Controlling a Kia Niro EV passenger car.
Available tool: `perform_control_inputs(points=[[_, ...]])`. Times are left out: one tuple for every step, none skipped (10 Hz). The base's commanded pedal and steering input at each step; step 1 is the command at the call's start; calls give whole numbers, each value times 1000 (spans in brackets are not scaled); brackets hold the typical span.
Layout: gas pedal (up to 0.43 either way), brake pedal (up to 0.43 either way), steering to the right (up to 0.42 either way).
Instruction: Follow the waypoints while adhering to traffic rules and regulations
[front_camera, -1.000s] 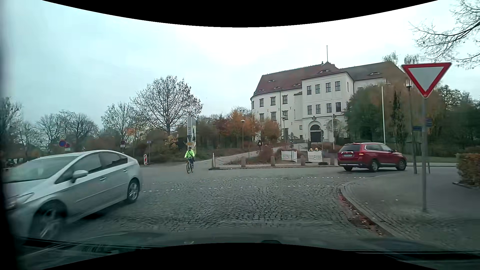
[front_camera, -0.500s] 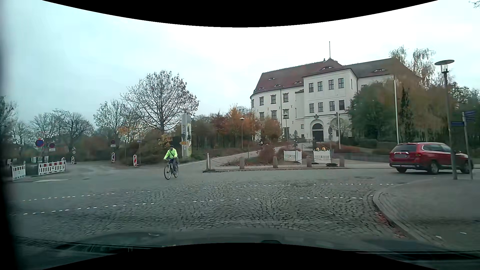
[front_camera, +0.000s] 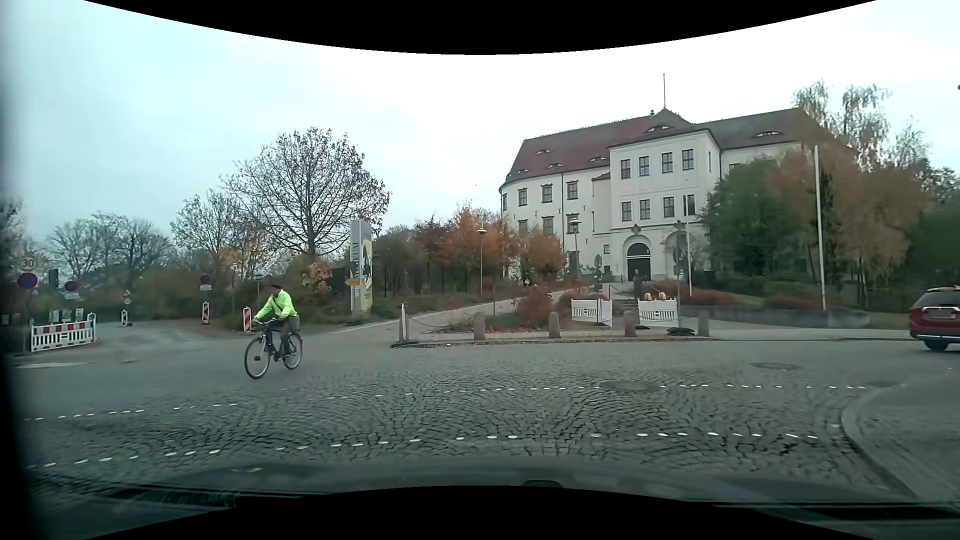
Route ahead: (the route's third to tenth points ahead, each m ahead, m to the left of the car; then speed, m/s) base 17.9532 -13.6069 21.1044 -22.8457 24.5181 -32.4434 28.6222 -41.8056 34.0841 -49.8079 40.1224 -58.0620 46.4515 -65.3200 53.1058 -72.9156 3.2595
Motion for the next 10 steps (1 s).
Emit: perform_control_inputs(points=[[0, 213, 29], [0, 183, 37], [0, 18, 49], [0, 0, 59], [0, 0, 75], [0, 0, 93], [0, 0, 107], [47, 0, 118], [110, 0, 137], [130, 0, 162]])
